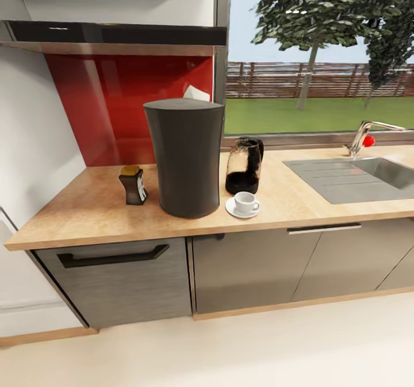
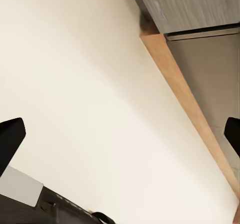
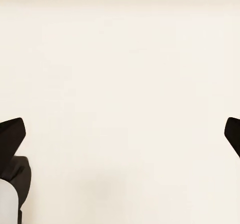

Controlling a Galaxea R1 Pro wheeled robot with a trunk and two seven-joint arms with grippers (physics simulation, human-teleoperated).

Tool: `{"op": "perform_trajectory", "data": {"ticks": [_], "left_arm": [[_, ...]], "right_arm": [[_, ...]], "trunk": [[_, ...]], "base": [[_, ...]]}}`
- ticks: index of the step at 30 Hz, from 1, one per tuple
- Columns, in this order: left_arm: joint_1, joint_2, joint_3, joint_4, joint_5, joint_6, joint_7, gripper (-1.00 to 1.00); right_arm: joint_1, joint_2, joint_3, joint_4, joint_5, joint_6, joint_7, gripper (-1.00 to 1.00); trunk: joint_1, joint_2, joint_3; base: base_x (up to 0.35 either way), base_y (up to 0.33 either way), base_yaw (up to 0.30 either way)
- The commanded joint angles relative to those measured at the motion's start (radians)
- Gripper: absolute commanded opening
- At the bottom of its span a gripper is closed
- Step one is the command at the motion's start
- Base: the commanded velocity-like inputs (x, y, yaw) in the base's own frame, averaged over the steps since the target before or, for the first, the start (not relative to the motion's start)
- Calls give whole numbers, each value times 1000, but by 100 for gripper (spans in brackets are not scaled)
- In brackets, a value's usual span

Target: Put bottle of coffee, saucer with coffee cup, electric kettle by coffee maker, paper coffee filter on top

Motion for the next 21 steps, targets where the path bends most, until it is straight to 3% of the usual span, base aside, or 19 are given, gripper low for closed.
{"op": "perform_trajectory", "data": {"ticks": [1, 5, 7, 8, 10, 12, 18, 21], "left_arm": [[-1, 0, 2, 1, 1, 3, -4, 100], [-1, 0, 2, 1, 1, 3, -3, 100], [-1, 0, 2, 1, 1, 3, -3, 100], [0, 0, 2, 1, 1, 2, -3, 100], [0, 0, 2, 1, 1, 2, -4, 100], [-1, 0, 2, 1, 1, 3, -4, 100], [-1, -1, 2, 1, 1, 3, -5, 100], [-1, -1, 1, 1, 1, 2, -4, 100]], "right_arm": [[-1, -1, -7, 4, 4, -4, 1, 100], [-1, -1, -9, 4, 1, -4, -25, 100], [-1, 17, -10, 5, -1, -4, -96, 100], [-1, 66, -9, 4, 2, -1, -201, 100], [0, 86, -8, 5, 3, 4, -223, 100], [9, 122, -8, 5, 4, 8, -238, 100], [24, 327, -8, 5, 1, 9, -249, 100], [25, 343, -9, 5, 1, 9, -249, 100]], "trunk": [[0, -1, 0], [0, -1, 4], [0, -1, 4], [0, -1, 4], [0, -1, 4], [0, -1, 4], [0, -1, 4], [0, -1, 4]], "base": [[0, 0, 0], [0, 0, 0], [0, 0, 0], [0, 0, 0], [0, 0, 0], [0, 0, 0], [0, 0, 0], [0, 0, 0]]}}
